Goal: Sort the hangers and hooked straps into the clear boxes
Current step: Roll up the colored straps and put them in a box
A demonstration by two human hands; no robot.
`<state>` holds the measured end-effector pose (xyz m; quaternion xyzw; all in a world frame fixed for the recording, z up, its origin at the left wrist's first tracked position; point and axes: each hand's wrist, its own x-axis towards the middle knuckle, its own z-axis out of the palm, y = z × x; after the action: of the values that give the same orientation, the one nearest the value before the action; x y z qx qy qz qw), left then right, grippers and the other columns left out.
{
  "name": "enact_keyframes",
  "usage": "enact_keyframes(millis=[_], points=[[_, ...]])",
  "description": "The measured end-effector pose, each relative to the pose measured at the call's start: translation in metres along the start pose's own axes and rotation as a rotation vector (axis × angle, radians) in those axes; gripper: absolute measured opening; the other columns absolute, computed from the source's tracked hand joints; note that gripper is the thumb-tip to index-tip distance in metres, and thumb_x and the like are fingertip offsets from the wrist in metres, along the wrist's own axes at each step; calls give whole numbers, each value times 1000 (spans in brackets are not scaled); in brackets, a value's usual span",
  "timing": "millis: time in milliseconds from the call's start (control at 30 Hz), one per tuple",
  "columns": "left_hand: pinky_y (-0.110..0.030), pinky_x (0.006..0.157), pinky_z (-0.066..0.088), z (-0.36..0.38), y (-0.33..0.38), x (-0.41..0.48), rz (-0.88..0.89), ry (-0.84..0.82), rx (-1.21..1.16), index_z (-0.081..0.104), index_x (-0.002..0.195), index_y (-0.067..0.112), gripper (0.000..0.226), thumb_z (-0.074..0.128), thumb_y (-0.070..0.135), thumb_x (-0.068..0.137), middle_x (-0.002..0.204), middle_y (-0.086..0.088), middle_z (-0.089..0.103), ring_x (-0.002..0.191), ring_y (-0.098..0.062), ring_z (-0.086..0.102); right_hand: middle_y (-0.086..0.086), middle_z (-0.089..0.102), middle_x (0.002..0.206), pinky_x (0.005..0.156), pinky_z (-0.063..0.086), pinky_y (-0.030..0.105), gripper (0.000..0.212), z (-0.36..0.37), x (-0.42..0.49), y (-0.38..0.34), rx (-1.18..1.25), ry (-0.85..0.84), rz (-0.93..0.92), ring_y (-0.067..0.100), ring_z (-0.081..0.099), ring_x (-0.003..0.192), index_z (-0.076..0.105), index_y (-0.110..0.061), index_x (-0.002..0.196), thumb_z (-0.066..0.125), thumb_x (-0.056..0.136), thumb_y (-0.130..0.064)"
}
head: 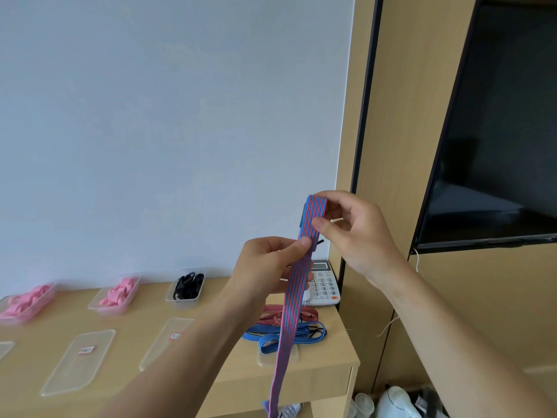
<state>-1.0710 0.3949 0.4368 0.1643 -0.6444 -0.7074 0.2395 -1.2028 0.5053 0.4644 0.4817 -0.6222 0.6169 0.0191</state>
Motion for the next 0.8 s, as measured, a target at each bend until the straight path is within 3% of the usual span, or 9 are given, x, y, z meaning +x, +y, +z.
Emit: enact_keyframes(millis=[100, 233, 333, 433, 633, 733, 800], points=[[-36, 62, 63, 1, -1, 0, 7, 26, 5, 75, 100, -1, 16, 69, 14, 98, 78, -14, 76, 66, -26, 74, -10, 74, 95, 74, 57, 29, 38, -1, -2, -3, 9, 15, -67, 9, 68, 83, 71, -34, 106, 75, 85, -3], [-35, 66, 65, 2, 0, 3, 29, 73, -18, 74, 109, 1, 14, 64, 6, 101, 80, -13, 78, 70, -25, 76, -4, 78, 100, 86, 59, 37, 17, 0, -10, -9, 175, -22, 18, 16, 72, 97, 79, -28, 101, 73, 86, -33], [-35, 67, 65, 3, 1, 3, 42, 91, -20, 73, 113, 2, 16, 64, 5, 101, 81, -11, 79, 72, -25, 76, 2, 78, 107, 98, 55, 46, 28, -2, -14, -8, 209, -93, 99, 19, 73, 102, 79, -26, 107, 76, 82, -38], [-43, 72, 67, 2, 0, 3, 25, 130, 22, 72, 108, 8, 12, 70, 15, 98, 85, -14, 80, 74, -28, 78, 0, 75, 117, 89, 59, 40, 50, -7, -17, -9, 262, -188, 195, 21, 75, 99, 74, -33, 117, 85, 70, -44], [-42, 71, 65, 4, 1, -1, -32, 67, 19, 79, 97, 7, 27, 58, 24, 102, 86, -16, 79, 85, -36, 78, 1, 71, 125, 90, 58, 33, 67, -8, -22, -5, 275, -181, 108, 22, 72, 104, 68, -28, 124, 91, 63, -15], [-49, 78, 63, 2, 6, -3, -82, 20, -43, 83, 95, 19, 42, 52, 45, 104, 88, -12, 79, 79, -30, 78, 1, 69, 129, 98, 54, 35, 74, -6, -26, 2, 242, -194, 45, 22, 66, 117, 65, -22, 128, 90, 60, -5], [-48, 78, 63, 1, 8, -4, -57, -7, 16, 83, 100, 20, 39, 56, 49, 101, 94, -12, 80, 78, -26, 77, 1, 67, 130, 100, 53, 35, 77, -6, -28, 6, 211, -209, 31, 21, 62, 122, 64, -20, 128, 89, 58, 1]])
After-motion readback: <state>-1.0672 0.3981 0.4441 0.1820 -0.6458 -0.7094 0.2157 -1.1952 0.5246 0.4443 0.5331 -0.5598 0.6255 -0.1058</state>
